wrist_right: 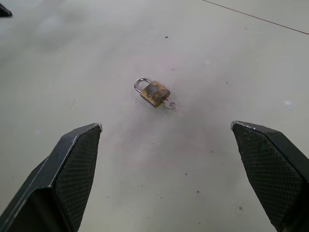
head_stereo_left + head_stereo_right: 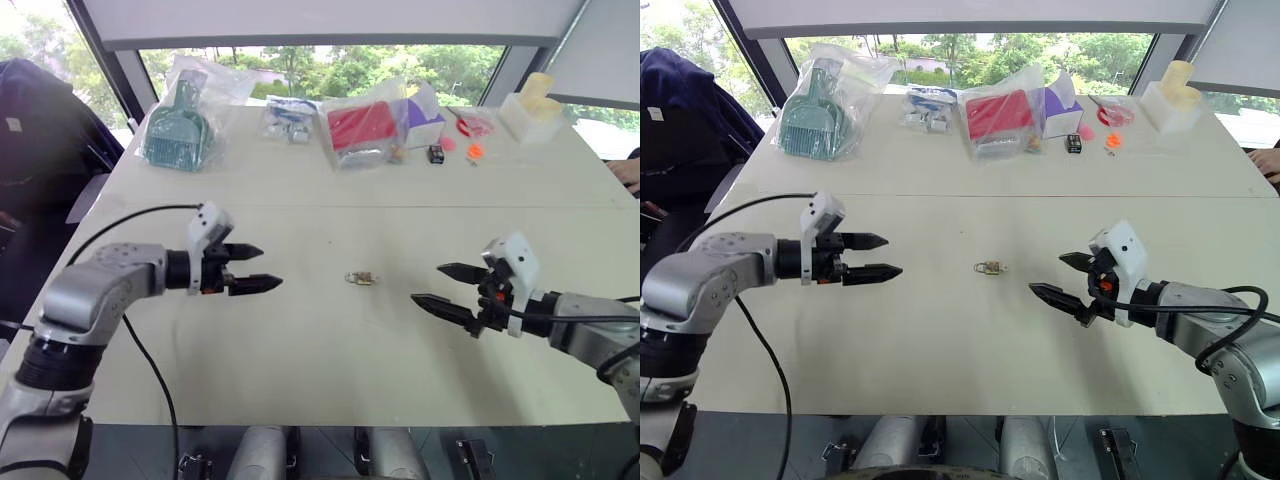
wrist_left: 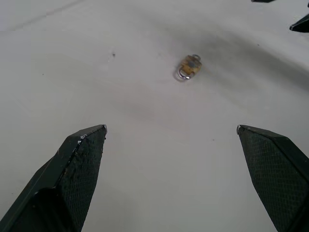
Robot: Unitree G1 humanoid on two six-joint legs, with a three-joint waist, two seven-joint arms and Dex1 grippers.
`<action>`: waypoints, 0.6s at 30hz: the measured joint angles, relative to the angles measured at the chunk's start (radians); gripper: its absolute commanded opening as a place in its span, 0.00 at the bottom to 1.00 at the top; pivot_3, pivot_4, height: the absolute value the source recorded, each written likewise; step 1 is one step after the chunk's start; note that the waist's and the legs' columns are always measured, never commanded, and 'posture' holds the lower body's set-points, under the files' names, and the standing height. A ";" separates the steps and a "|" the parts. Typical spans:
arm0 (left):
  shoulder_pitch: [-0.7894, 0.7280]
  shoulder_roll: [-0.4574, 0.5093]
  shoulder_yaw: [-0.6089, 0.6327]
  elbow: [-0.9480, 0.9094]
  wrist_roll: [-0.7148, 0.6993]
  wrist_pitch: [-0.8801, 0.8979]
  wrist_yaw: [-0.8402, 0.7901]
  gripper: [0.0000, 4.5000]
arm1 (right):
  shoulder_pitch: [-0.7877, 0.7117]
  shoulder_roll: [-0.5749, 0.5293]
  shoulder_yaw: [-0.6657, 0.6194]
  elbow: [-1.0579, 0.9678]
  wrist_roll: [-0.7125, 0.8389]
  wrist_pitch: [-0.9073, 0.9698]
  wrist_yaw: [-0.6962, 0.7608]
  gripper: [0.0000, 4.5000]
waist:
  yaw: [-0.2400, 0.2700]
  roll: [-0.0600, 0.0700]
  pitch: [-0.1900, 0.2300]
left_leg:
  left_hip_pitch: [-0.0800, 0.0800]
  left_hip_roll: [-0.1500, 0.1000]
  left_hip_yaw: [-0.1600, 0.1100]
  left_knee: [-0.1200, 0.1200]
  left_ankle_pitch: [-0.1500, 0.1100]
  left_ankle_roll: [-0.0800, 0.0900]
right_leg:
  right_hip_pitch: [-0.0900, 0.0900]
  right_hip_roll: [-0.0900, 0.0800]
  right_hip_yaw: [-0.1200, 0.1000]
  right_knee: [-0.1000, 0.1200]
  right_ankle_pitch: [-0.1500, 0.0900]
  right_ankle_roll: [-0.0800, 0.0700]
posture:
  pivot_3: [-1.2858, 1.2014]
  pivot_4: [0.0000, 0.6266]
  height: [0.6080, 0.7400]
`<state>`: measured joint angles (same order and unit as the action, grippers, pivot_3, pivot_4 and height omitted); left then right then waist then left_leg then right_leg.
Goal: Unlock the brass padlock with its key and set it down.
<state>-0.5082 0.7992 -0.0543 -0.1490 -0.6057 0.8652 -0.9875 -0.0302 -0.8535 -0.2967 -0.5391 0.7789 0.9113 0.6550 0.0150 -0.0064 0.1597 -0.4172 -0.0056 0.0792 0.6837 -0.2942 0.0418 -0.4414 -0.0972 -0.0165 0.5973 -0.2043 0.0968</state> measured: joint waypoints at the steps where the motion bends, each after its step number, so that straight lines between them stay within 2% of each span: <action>1: -0.026 0.007 -0.010 0.019 0.012 -0.011 -0.017 1.00 | 0.005 -0.003 -0.008 -0.004 0.000 0.000 0.000 0.99 | -0.001 0.000 0.000 | 0.000 0.000 0.000 0.000 0.000 0.000 | 0.000 0.000 0.000 0.000 0.000 0.000 | 0.52 0.24 1.00; 7: -0.216 0.009 -0.128 0.155 0.108 -0.118 -0.182 1.00 | 0.013 0.023 -0.024 -0.082 0.030 0.023 -0.046 0.99 | -0.003 0.000 0.000 | -0.001 0.000 0.000 0.000 0.000 0.001 | 0.000 0.002 -0.001 0.000 0.000 0.000 | 0.52 0.24 1.00; 11: -0.340 -0.058 -0.220 0.246 0.184 -0.217 -0.293 1.00 | 0.007 0.050 -0.001 -0.136 0.048 0.037 -0.090 0.99 | 0.001 -0.001 0.000 | -0.001 -0.001 0.000 0.002 0.001 0.002 | 0.001 0.005 -0.003 0.000 0.000 0.000 | 0.52 0.24 1.00; 16: -0.557 -0.289 -0.380 0.525 0.351 -0.402 -0.366 1.00 | 0.060 0.050 -0.009 -0.138 0.031 0.035 -0.114 0.99 | 0.029 -0.001 0.001 | -0.006 -0.001 -0.002 0.013 -0.001 0.009 | 0.004 0.005 -0.007 -0.001 0.000 0.000 | 0.52 0.24 1.00; 18: -0.640 -0.425 -0.480 0.727 0.458 -0.500 -0.392 1.00 | 0.087 0.051 -0.035 -0.139 0.028 0.033 -0.123 0.99 | 0.027 -0.002 0.001 | -0.009 -0.003 -0.001 0.017 -0.004 0.014 | 0.004 0.004 -0.007 -0.002 0.000 0.001 | 0.52 0.24 1.00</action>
<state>-1.1485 0.3739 -0.5340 0.5782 -0.1482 0.3647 -1.3799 0.0572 -0.8027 -0.3322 -0.6784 0.8071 0.9441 0.5321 0.0423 -0.0080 0.1606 -0.4264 -0.0084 0.0780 0.7008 -0.2980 0.0553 -0.4375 -0.0931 -0.0233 0.5958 -0.2040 0.0975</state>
